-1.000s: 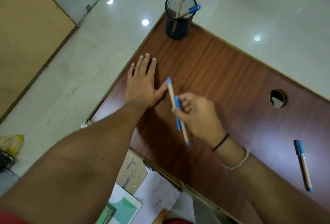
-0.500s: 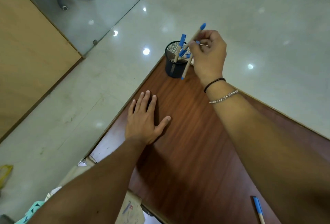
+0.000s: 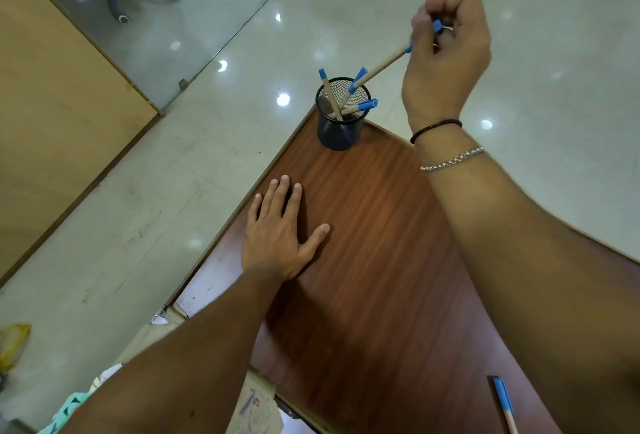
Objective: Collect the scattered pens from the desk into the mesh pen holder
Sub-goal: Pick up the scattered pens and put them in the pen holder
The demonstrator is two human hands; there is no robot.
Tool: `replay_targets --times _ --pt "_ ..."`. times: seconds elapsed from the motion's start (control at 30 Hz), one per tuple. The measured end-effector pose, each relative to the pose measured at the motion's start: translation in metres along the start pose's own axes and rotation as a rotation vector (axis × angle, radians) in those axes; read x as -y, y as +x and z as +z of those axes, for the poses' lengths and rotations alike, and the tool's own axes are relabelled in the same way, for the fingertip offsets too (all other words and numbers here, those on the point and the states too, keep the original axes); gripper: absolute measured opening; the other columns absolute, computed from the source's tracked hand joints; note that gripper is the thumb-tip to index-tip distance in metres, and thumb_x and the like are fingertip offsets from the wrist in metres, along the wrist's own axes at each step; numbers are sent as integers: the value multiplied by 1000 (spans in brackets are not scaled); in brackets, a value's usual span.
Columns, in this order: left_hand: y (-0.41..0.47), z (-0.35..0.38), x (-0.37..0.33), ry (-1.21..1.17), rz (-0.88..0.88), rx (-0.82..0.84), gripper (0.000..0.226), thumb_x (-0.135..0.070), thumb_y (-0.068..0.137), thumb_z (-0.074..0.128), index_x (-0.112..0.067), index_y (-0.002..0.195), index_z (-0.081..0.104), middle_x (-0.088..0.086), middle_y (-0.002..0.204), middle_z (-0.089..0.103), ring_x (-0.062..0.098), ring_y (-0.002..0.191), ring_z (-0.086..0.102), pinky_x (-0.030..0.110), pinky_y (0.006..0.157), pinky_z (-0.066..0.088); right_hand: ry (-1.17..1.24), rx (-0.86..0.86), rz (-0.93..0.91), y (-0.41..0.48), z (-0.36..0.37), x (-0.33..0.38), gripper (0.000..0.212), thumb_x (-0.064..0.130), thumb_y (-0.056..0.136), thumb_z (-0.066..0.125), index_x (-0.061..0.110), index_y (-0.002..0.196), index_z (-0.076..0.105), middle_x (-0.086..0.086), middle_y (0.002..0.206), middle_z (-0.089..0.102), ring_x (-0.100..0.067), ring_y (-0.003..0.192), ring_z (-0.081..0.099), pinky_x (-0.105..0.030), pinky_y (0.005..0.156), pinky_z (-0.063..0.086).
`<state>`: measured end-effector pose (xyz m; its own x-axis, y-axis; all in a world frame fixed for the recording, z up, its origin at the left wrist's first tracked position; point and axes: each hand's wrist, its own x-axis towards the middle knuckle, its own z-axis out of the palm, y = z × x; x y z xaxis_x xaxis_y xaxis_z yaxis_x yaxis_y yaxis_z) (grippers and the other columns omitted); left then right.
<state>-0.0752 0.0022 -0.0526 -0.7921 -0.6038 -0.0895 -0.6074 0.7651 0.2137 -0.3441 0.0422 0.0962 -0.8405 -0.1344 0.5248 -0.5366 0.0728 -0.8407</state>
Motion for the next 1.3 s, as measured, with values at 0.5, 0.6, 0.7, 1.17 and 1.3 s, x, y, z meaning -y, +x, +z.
replay_targets --times 0.5,0.6,0.7,1.17,1.3 --pt "-4 9 -3 -14 21 -154 89 -69 88 49 -11 155 42 15 166 37 32 156 30 50 124 20 -325 171 441 -88 -162 -47 15 21 83 76 15 96 71 2 86 74 -9 80 70 -23 78 60" --pt "-3 11 -2 0 16 -152 89 -68 87 47 -9 153 40 19 165 36 35 155 30 54 124 19 -522 143 574 -118 -249 -63 24 23 78 82 16 100 71 -3 93 75 -14 84 70 -29 83 59" --pt "-2 17 -16 10 -33 -133 91 -68 88 42 -5 154 35 24 166 31 40 157 24 61 124 14 -757 64 684 -151 -339 -70 39 36 73 84 17 104 72 -9 100 74 -26 93 70 -43 87 58" --pt "-11 27 -57 9 -167 -144 96 -77 93 33 -13 162 19 22 172 15 39 161 8 62 127 2 -671 445 733 -258 -387 -8 15 20 80 81 25 79 67 9 70 63 0 62 57 -11 61 45" --pt "-11 25 -58 5 -181 -137 96 -77 92 33 -13 162 19 22 172 15 38 161 8 62 127 3 -720 643 638 -288 -369 -5 20 18 79 82 16 91 66 7 81 59 -7 62 53 -28 65 48"
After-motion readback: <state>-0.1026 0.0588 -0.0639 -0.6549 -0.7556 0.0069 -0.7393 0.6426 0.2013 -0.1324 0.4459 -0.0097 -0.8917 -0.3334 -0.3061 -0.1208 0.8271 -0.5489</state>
